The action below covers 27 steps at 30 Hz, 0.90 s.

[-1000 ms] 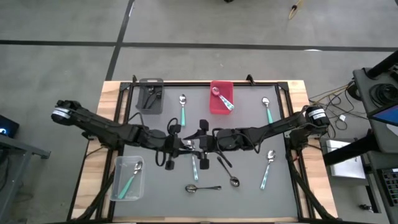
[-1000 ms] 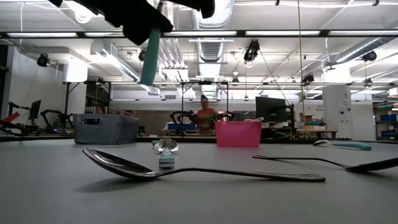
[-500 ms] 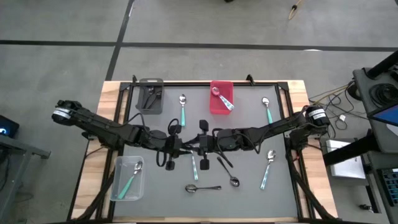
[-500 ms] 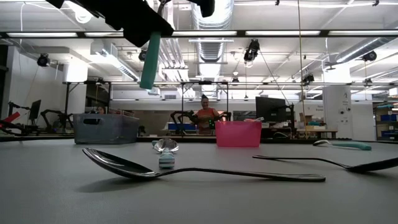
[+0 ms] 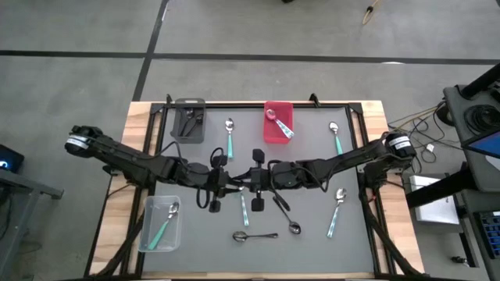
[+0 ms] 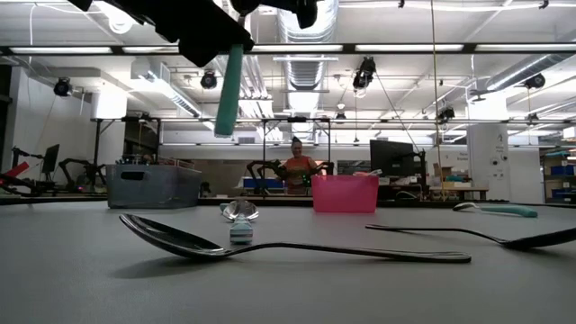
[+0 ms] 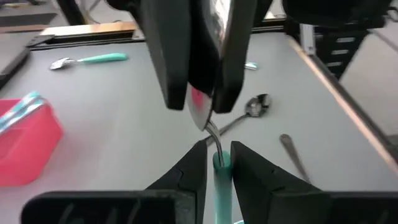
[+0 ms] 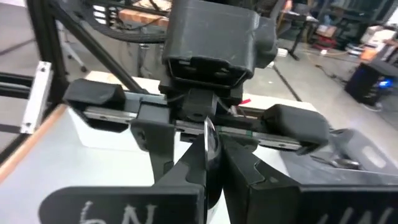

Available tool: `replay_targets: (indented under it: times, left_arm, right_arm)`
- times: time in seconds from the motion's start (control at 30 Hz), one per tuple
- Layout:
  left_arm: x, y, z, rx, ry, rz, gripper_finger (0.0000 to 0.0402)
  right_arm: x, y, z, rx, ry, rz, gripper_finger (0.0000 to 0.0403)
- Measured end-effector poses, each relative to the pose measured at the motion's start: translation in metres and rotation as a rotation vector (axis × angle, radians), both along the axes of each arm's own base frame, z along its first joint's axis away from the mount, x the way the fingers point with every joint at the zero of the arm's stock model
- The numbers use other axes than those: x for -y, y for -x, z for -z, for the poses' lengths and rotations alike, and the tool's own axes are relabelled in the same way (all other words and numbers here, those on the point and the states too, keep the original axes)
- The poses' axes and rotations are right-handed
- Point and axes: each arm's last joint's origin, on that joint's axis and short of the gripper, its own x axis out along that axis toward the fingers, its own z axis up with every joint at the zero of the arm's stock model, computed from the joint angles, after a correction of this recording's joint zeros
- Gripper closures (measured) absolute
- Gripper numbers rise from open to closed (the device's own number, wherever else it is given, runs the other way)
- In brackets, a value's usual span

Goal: Sort silverware by color (type)
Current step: Put the green spoon into the transparent bin

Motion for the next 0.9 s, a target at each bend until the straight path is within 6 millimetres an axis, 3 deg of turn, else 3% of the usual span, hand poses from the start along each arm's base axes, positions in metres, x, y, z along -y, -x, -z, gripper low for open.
replay_targets:
  times: [0.23, 0.43, 0.7, 0.9]
  left_arm:
    - [-0.008, 0.007, -0.006, 0.012, -0.099, -0.191, 0.0290]
    - [-0.013, 0.017, -0.020, 0.070, -0.181, -0.322, 0.0244]
    - [-0.009, 0.020, -0.024, 0.097, -0.148, -0.337, 0.0233]
    - [-0.003, 0.021, -0.024, 0.136, -0.177, -0.472, 0.0233]
  right_arm:
    - [0.008, 0.012, -0.011, -0.041, 0.073, 0.163, 0.0389]
    - [0.013, 0.025, -0.025, 0.064, 0.086, 0.189, 0.0389]
    - [0.038, 0.051, -0.001, 0.318, 0.029, 0.260, 0.0389]
    - [0.056, 0.065, 0.012, 0.440, -0.030, 0.311, 0.0390]
